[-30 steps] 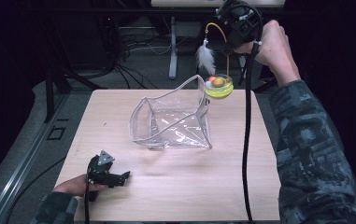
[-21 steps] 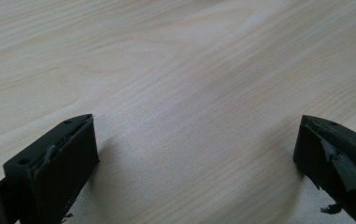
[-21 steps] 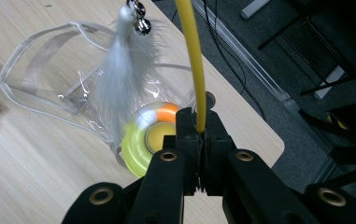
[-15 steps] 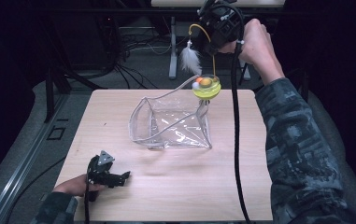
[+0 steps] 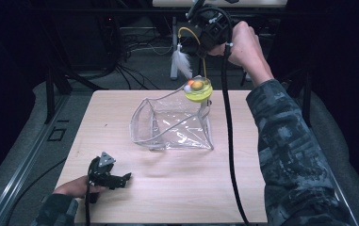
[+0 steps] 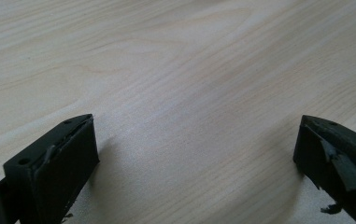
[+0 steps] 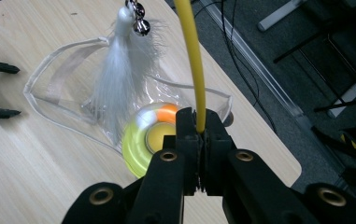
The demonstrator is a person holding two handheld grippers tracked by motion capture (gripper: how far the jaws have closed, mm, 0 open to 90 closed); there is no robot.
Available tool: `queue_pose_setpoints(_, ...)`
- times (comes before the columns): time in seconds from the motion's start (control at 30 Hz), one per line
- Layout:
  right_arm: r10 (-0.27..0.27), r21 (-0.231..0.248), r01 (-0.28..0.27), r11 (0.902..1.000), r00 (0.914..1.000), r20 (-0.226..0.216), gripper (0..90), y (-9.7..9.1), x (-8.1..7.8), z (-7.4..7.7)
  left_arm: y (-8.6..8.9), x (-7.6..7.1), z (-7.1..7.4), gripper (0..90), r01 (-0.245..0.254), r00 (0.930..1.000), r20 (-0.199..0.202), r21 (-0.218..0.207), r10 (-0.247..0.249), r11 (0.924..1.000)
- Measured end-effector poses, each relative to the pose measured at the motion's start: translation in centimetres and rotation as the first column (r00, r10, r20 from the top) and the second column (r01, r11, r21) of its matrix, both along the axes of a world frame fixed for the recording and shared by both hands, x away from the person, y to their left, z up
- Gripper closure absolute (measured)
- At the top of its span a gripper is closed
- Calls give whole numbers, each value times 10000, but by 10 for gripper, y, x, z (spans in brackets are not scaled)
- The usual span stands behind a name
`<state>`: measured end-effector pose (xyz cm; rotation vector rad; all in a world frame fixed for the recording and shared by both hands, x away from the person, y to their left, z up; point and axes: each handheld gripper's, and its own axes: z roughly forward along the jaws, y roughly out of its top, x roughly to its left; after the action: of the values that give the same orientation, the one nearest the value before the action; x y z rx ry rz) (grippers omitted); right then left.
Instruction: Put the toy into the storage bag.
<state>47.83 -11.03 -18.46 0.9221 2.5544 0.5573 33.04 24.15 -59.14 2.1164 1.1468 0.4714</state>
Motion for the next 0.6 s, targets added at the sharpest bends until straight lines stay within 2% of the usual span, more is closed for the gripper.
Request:
queue_pose_setpoints(0.3, 349, 85, -348, 9994, 9993, -144, 884, 17, 3, -9, 0, 0, 0, 0, 7, 10000, -18, 3, -7, 10000)
queue_pose_setpoints(0.6, 576, 172, -571, 9982, 9977, -349, 884, 28, 8, -28, 0, 0, 0, 0, 2, 10000, -6, -3, -2, 10000)
